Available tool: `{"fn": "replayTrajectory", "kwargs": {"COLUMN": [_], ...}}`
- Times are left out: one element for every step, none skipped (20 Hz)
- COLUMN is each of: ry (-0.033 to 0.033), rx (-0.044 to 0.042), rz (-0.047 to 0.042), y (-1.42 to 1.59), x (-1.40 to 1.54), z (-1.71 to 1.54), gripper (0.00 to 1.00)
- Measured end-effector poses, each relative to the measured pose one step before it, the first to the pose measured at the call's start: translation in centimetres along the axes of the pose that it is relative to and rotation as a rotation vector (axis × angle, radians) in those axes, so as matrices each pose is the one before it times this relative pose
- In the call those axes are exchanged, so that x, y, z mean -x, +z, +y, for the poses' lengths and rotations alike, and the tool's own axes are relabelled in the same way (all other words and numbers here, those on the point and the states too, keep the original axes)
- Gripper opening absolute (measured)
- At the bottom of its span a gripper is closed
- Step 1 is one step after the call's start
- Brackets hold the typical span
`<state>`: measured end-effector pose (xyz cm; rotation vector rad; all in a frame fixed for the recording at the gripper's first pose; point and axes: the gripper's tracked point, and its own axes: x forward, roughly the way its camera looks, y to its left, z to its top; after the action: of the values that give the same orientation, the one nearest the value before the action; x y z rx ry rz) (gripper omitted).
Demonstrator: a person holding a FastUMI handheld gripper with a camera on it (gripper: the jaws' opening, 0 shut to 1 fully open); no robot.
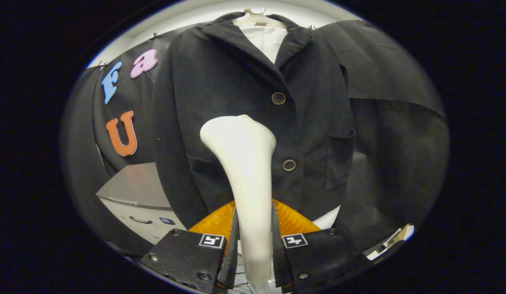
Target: Iron the clothes twice with a garment steamer, once on the left side and once on the right side.
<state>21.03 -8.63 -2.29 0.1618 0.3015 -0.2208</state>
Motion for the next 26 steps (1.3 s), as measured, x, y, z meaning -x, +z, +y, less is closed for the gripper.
{"fn": "replayTrajectory", "kwargs": {"ry": [0.00029,0.00121,0.00241,-0.00016,-0.00008,-0.00147,-0.00324,-0.00185,-0.00261,-0.00261,-0.0032,-0.00428,-0.00453,-0.00236,-0.0027,-0.00285,-0.00292,-0.00165,-0.00006,0.00177,0.0035,0.00157,0.00156,0.00183,0.00303,0.00336], "rx": [0.0041,0.00182,-0.00174,0.00069,-0.00003,0.00053,0.00115,0.00121,0.00014,0.00024,-0.00004,0.00299,0.00173,0.0014,-0.00057,-0.00075,-0.00192,-0.0057,-0.00901,-0.01216,-0.01109,-0.00843,-0.00556,-0.00644,-0.00699,-0.00856], "rz": [0.00632,0.00748,0.00715,0.0101,0.00913,0.0102,0.00972,0.00942,0.00971,0.01008,0.00832,0.00853,0.01069,0.01281,0.01318,0.01379,0.01256,0.00926,0.00983,0.01004,0.00561,0.00065,-0.00355,-0.0038,-0.00549,-0.00887], "y": [-0.557,-0.493,-0.593,-0.653,-0.831,-0.58,-0.626,-0.56,-0.552,-0.706,-0.604,-0.591,-0.344,-0.313,-0.494,-0.711,-0.785,-0.47,-0.599,-0.363,-0.175,-0.023,0.036,0.221,0.163,0.254], "x": [-0.14,-0.168,-0.221,-0.13,-0.203,-0.279,-0.322,-0.24,-0.261,-0.27,-0.293,-0.209,-0.438,-0.142,-0.108,-0.317,-0.364,-0.217,-0.101,0.004,-0.025,0.074,0.462,0.444,0.495,0.766], "z": [-0.166,-0.029,0.111,-0.092,-0.044,0.041,-0.15,0.016,-0.198,0.054,0.035,0.05,0.134,0.046,-0.042,-0.077,-0.087,0.099,0.066,0.054,-0.041,-0.045,-0.136,-0.028,-0.081,-0.116], "gripper": [0.39,0.39,0.39,0.39,0.39,0.39,0.39,0.39,0.39,0.39,0.39,0.39,0.39,0.39,0.39,0.39,0.39,0.39,0.39,0.39,0.39,0.39,0.39,0.39,0.39,0.39]}}
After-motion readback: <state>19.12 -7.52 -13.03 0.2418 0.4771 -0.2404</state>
